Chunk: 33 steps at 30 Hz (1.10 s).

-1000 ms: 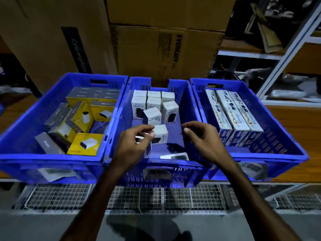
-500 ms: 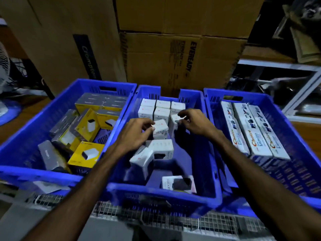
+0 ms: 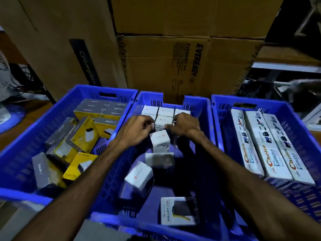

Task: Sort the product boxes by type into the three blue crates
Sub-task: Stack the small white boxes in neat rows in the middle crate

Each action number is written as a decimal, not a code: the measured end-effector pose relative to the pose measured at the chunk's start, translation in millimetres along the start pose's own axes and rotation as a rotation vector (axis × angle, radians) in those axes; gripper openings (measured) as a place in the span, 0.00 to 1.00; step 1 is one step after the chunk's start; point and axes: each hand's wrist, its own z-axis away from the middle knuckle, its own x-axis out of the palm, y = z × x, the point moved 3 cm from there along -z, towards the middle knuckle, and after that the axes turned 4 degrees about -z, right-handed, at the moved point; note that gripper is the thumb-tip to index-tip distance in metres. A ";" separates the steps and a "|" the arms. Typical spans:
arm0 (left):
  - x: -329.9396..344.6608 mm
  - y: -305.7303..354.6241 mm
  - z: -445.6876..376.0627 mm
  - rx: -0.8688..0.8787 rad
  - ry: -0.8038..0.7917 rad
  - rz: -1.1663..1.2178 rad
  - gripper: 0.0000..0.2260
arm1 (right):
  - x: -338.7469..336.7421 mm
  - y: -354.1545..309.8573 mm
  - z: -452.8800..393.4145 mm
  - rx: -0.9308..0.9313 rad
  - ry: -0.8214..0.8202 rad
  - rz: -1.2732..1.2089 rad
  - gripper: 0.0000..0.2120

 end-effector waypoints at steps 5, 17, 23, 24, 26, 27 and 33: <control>-2.8 -7.8 -29.8 0.026 0.009 0.068 0.08 | 12.3 -3.3 -14.7 0.006 -0.065 0.126 0.34; 4.7 -29.6 -40.0 -0.048 0.158 0.425 0.04 | 21.9 -7.3 -23.8 0.185 -0.101 -0.142 0.15; 8.8 -31.4 -40.5 -0.048 0.121 0.383 0.09 | 9.1 -7.4 -11.2 0.259 0.280 -0.287 0.13; 8.6 -31.7 -40.2 -0.048 0.120 0.380 0.09 | 4.7 -3.8 -10.2 0.265 0.320 -0.284 0.11; 9.2 -31.4 -40.8 -0.039 0.119 0.366 0.08 | -1.6 6.5 -9.4 0.246 0.275 -0.234 0.13; 10.2 -31.8 -41.8 -0.035 0.116 0.355 0.07 | -0.6 13.2 -12.7 0.210 0.181 -0.227 0.16; 13.5 -32.3 -42.0 -0.035 0.085 0.282 0.08 | 26.8 66.1 -30.5 0.246 -0.272 -0.502 0.16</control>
